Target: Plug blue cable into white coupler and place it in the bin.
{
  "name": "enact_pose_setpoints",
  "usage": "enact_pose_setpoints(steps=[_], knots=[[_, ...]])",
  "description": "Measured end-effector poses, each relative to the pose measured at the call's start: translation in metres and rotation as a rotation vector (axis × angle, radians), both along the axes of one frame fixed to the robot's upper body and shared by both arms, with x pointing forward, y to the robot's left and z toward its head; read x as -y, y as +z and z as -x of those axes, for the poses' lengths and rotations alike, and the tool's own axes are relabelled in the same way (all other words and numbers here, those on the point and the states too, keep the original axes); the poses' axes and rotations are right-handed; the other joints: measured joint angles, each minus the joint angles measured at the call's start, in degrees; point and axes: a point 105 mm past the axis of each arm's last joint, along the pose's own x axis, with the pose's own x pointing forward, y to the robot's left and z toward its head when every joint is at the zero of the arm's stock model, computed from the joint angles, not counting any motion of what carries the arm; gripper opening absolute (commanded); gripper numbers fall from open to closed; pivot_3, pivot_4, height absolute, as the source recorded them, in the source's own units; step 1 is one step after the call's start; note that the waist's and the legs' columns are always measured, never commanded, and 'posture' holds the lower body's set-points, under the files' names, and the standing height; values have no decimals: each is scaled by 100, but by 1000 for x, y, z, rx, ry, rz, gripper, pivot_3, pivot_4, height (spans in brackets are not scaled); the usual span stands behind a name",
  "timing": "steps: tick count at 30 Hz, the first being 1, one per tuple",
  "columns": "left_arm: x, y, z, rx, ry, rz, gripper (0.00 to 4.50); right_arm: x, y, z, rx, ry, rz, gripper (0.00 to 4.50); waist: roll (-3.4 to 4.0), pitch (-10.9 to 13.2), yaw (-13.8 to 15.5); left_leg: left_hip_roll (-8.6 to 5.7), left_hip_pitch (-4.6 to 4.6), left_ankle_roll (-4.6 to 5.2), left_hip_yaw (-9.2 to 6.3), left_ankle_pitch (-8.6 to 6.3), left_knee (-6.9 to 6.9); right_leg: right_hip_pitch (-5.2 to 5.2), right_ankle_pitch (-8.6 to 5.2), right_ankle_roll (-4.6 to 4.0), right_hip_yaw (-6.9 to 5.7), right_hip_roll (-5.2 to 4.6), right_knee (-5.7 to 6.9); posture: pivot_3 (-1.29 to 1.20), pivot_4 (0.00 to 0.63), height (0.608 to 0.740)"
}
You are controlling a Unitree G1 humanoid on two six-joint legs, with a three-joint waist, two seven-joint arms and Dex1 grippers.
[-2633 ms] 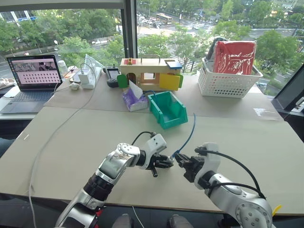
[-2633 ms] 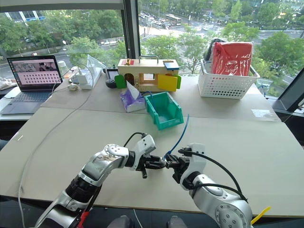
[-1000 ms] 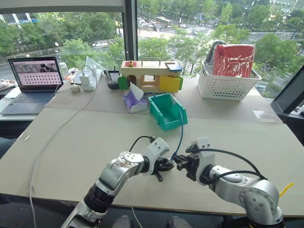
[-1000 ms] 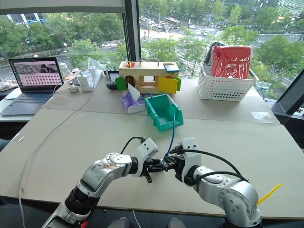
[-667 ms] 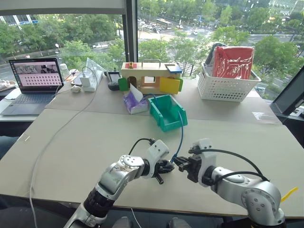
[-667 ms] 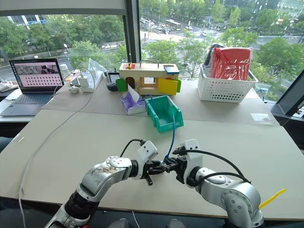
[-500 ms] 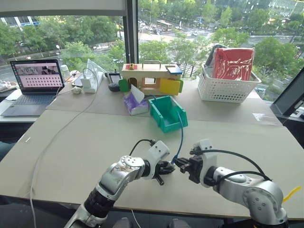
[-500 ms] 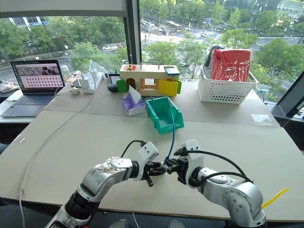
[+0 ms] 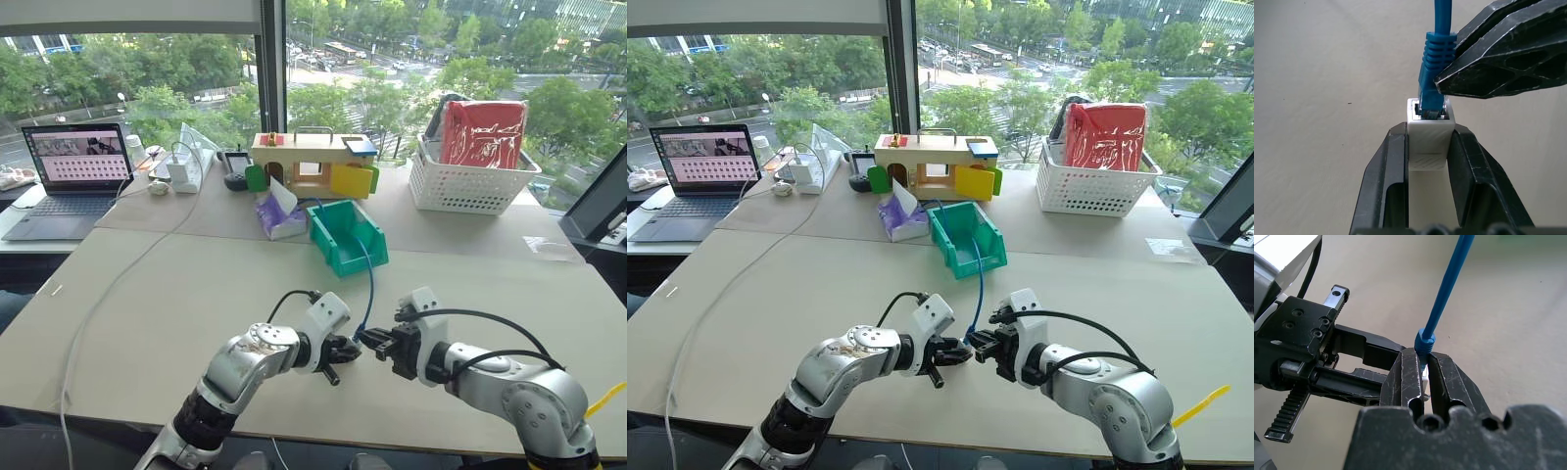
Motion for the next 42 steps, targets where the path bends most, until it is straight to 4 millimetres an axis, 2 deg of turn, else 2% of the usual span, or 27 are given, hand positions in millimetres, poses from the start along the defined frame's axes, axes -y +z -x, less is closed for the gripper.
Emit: enact_pose_setpoints(steps=[5, 6, 8, 12, 14, 16, 19, 21, 23, 27, 30, 32, 34, 36, 38, 42], knots=[[1, 0, 0, -3, 1, 0, 623, 1, 0, 0, 5, 13, 8, 0, 0, -1, 2, 0, 17, -10, -16, -6, -1, 19, -11, -2, -10, -7, -4, 0, 150, 719], [1, 0, 0, -3, 1, 0, 1643, 1, -1, 0, 6, 14, 8, 0, 0, -1, 2, 1, 18, -11, -21, -7, -2, 20, -12, -2, -11, -8, -6, 0, 150, 719], [-1, -2, -1, -10, 13, -4, 2153, 0, -1, 1, 3, 24, -1, 0, -3, 1, -4, 2, 17, -11, -29, -7, -3, 19, -13, -3, -12, -7, -7, 0, 150, 719], [-4, -1, -4, -19, 30, 15, 3609, -4, 0, 2, -1, 28, -35, 0, 3, 8, -93, 12, 18, -14, -35, -9, -15, 13, -13, -7, -13, -1, -6, 0, 150, 719], [-6, 1, -2, -21, 7, 26, 4365, 1, 2, -3, -7, 4, -65, 0, 7, 33, -120, 11, 15, -14, -34, -9, -16, 8, -13, -9, -13, 6, -4, 0, 150, 719], [-14, 4, 1, -9, -43, 34, 4365, 10, 6, -8, -24, -17, -96, 0, 17, 73, -152, 9, -6, -14, -30, -9, -16, -21, -11, -13, -9, 7, 6, 0, 150, 719], [-43, 8, 4, 10, -101, 55, 4365, 36, 18, -17, -30, -69, -95, 0, 62, 113, -173, 2, -49, -12, -16, -7, -16, -68, 7, -37, -2, 5, 19, 0, 150, 719], [-58, 10, 2, 28, -104, 88, 4365, 61, 42, -33, 40, -141, -81, 0, 77, 151, -165, -11, -68, -12, -2, -7, -15, -82, 34, -2, -3, 3, 19, 0, 150, 719], [-66, 11, 0, 59, -131, 87, 4365, 68, 68, -44, 119, -147, -91, 0, 79, 179, -175, -7, -82, -11, 1, -7, -16, -95, 34, 0, -3, 11, 19, 0, 150, 719], [-74, 11, -3, 93, -127, 120, 4365, 62, 98, -69, 212, -116, -105, 0, 81, 197, -188, -3, -95, -11, 6, -7, -16, -112, 35, 1, -2, 14, 20, 0, 150, 719], [-77, 12, -9, 150, -63, 170, 4365, 50, 128, -110, 323, -92, -82, 0, 87, 219, -203, -9, -129, -2, 25, 7, -8, -160, 62, 16, 20, 13, 29, 0, 150, 719], [-82, 12, -10, 174, -34, 179, 4365, 42, 137, -125, 359, -70, -65, 0, 78, 224, -183, -7, -130, -2, 26, 7, -7, -161, 63, 13, 17, 14, 29, 0, 150, 719], [-96, 15, -20, 228, 85, 190, 4365, 27, 142, -151, 394, -29, -19, 0, 77, 235, -189, -8, -135, -1, 35, 7, -7, -168, 66, 11, 21, 11, 31, 0, 150, 719], [-111, 17, -29, 273, 203, 189, 4478, 16, 142, -168, 416, 5, 34, 935, 72, 244, -191, -7, -141, -2, 34, 7, -6, -173, 68, 9, 19, 11, 33, 0, 150, 719], [-123, 20, -34, 305, 294, 188, 4478, 12, 139, -181, 428, 24, 86, 1454, 72, 246, -158, -12, -157, -2, 28, 7, -7, -181, 70, 10, 6, 2, 35, 0, 150, 719], [-140, 24, -34, 344, 416, 193, 4478, 9, 129, -190, 408, 57, 103, 2875, 74, 247, -81, -16, -194, -14, 19, -1, -7, -198, 77, 20, -13, -19, 44, 0, 150, 719]])
